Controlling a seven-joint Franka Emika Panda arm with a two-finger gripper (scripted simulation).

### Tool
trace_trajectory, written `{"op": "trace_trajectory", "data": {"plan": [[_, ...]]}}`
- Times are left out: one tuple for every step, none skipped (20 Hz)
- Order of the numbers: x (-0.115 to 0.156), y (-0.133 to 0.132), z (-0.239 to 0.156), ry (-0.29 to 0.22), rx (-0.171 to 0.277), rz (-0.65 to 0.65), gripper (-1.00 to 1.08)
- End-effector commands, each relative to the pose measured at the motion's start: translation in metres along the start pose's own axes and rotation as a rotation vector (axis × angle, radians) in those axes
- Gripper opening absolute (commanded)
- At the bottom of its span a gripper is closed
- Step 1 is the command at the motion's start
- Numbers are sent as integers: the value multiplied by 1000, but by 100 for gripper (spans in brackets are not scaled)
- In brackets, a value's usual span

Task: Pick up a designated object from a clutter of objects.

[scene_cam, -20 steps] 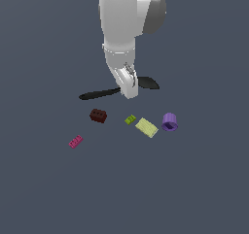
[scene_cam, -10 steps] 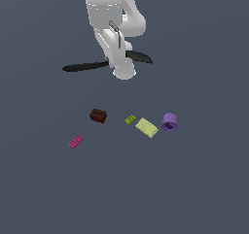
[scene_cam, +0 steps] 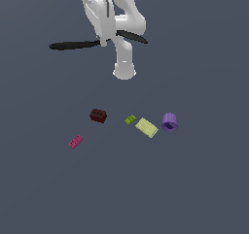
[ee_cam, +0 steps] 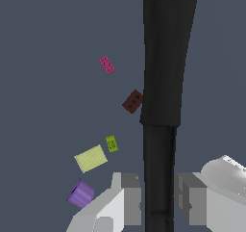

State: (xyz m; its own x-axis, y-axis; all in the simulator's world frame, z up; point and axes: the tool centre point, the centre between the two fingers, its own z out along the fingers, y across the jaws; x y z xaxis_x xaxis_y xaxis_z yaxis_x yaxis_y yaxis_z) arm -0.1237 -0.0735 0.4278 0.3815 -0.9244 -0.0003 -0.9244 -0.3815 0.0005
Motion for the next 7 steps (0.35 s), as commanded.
{"op": "trace_trajectory", "data": {"plan": [[2, 4, -9, 0, 0, -1, -100], [2, 5, -11, 0, 0, -1, -100], [3, 6, -13, 0, 0, -1, -100], [3, 7, -15, 0, 0, -2, -100], [3, 7, -16, 0, 0, -2, -100], [4, 7, -16, 0, 0, -2, -100], [4, 7, -17, 0, 0, -2, -100]]}}
